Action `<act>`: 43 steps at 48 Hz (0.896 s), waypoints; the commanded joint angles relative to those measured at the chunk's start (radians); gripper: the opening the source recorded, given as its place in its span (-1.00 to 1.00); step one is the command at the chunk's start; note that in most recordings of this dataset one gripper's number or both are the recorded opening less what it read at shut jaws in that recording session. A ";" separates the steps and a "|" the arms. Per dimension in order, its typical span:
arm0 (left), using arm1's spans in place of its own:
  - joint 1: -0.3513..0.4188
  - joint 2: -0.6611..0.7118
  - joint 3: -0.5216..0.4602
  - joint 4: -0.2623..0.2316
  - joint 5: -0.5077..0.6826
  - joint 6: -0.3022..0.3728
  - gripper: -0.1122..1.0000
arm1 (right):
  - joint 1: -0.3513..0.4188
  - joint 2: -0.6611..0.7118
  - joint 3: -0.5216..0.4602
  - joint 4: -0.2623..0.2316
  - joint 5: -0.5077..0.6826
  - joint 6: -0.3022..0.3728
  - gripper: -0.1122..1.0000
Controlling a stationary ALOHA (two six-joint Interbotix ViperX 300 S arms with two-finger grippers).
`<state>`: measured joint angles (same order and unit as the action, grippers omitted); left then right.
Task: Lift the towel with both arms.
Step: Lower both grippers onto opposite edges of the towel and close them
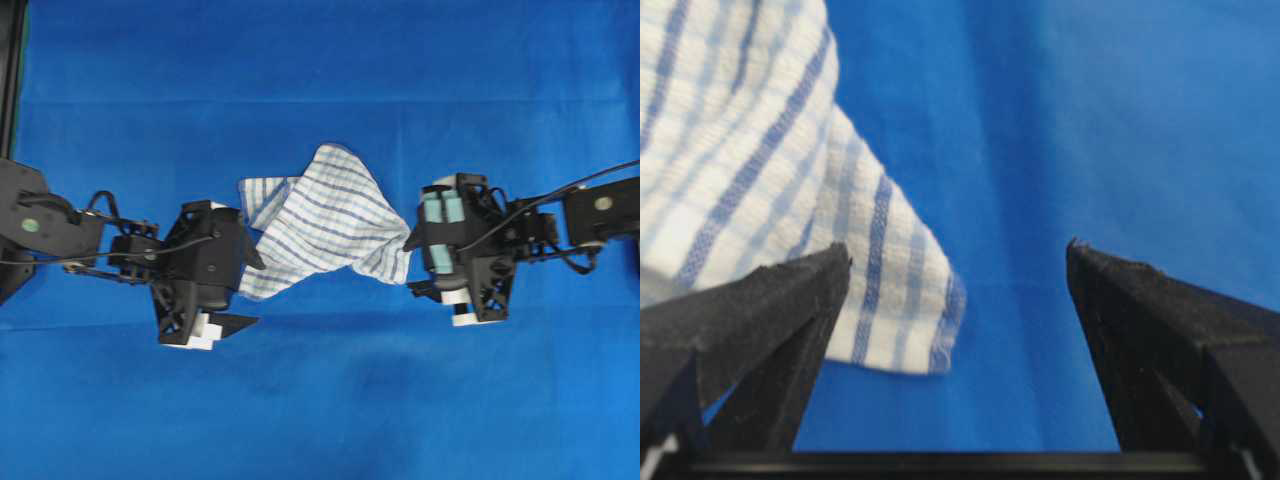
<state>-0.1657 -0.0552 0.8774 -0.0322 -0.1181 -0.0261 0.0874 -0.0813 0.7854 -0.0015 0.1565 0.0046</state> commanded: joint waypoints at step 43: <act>0.044 0.199 -0.017 -0.005 -0.080 0.006 -0.50 | -0.046 0.186 -0.049 0.002 -0.115 0.000 -0.55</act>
<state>-0.1135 0.1657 0.8698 -0.0383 -0.2408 -0.0230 0.0399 0.1150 0.7547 -0.0015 0.0460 0.0077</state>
